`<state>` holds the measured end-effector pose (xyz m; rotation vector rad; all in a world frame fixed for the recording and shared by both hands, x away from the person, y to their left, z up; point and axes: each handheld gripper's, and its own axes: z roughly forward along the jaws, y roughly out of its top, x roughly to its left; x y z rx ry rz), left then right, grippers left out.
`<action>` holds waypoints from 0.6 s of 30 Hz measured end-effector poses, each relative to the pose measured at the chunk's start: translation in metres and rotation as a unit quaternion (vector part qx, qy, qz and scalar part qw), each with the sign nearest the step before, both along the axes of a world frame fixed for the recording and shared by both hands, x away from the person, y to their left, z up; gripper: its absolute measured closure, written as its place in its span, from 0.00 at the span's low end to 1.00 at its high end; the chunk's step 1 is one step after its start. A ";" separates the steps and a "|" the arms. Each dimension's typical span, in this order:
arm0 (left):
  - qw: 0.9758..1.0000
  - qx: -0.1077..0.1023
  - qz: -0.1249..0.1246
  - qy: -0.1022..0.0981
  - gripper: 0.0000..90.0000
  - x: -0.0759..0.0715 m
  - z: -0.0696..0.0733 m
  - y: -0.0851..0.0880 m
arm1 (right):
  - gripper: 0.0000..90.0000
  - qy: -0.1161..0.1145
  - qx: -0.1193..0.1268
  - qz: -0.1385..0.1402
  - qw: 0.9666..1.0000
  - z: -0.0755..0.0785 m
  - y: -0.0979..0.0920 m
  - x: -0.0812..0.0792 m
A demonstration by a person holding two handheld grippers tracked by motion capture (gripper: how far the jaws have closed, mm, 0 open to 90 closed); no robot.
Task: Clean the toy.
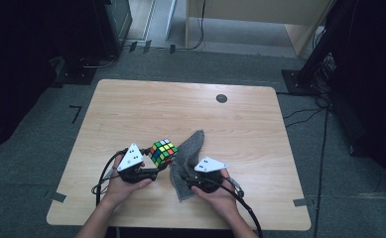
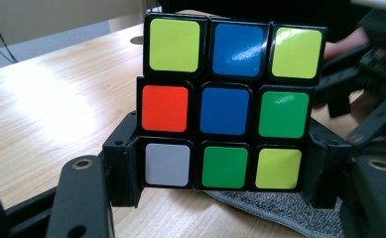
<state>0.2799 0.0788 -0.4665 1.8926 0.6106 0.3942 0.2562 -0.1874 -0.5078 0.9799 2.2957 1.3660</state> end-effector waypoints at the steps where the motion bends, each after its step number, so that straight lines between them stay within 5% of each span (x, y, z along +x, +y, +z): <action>1: 1.000 -0.003 0.002 0.000 0.38 0.000 0.001 0.001 | 0.50 -0.009 0.001 -0.001 1.000 0.003 -0.002 0.000; 5: 1.000 -0.007 0.005 0.001 0.38 0.001 0.002 0.004 | 0.36 -0.042 0.025 -0.020 0.999 0.017 -0.018 0.007; 12: 1.000 -0.007 0.004 0.001 0.38 0.000 0.003 0.004 | 0.24 -0.086 -0.050 0.011 0.995 0.032 0.000 0.028; 15: 1.000 -0.007 0.003 0.001 0.38 0.000 0.003 0.004 | 0.22 -0.067 -0.069 0.029 0.995 0.028 0.011 0.044; 18: 1.000 -0.009 0.001 0.002 0.38 -0.001 0.003 0.005 | 0.26 -0.037 -0.077 0.008 0.996 0.014 0.012 0.061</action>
